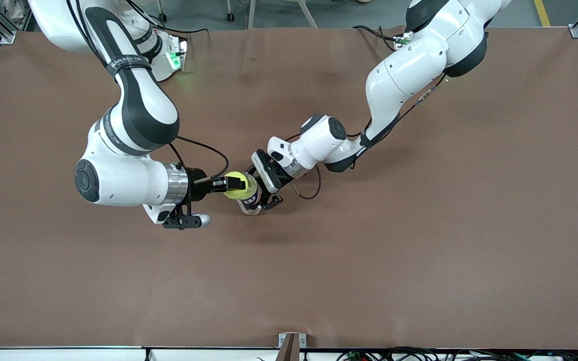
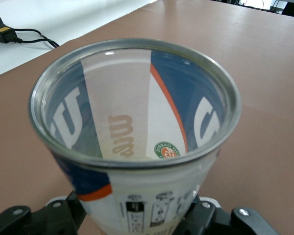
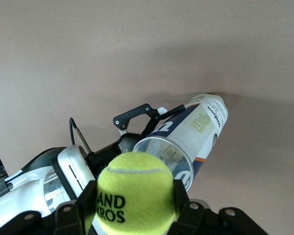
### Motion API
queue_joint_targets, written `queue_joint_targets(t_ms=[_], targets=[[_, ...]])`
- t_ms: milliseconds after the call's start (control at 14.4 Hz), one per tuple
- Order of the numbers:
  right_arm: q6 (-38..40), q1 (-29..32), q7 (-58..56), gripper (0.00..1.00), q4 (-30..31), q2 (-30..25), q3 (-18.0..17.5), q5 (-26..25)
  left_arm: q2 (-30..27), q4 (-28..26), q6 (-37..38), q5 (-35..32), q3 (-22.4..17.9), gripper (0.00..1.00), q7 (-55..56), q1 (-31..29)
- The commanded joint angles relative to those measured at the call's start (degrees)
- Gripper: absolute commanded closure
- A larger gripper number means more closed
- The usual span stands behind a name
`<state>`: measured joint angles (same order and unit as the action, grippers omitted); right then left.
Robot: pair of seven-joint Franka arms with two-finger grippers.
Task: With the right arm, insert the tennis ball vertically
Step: 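Drop the second ball into the tube by opening the right gripper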
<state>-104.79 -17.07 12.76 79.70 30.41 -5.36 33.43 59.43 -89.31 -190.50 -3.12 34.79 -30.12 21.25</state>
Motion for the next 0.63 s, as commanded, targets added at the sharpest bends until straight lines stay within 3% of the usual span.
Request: queue_joint_targets(t_ms=[0,418,557], targets=[[-0.5,-0.68,0.51,0.83,1.95,-0.79,0.26,0.41,0.34,0.54,0.04,0.3,-0.78,0.23,-0.38,0.63],[-0.51,-1.12,0.42,0.8,2.92,-0.35,0.35,0.06,0.34,0.37,0.04,0.3,-0.78,0.23,-0.38,0.63],[-0.68,-1.38,0.42,0.75,2.92,-0.17,0.35,-0.12,0.42,0.37,0.04,0.3,-0.78,0.23,-0.47,0.63]])
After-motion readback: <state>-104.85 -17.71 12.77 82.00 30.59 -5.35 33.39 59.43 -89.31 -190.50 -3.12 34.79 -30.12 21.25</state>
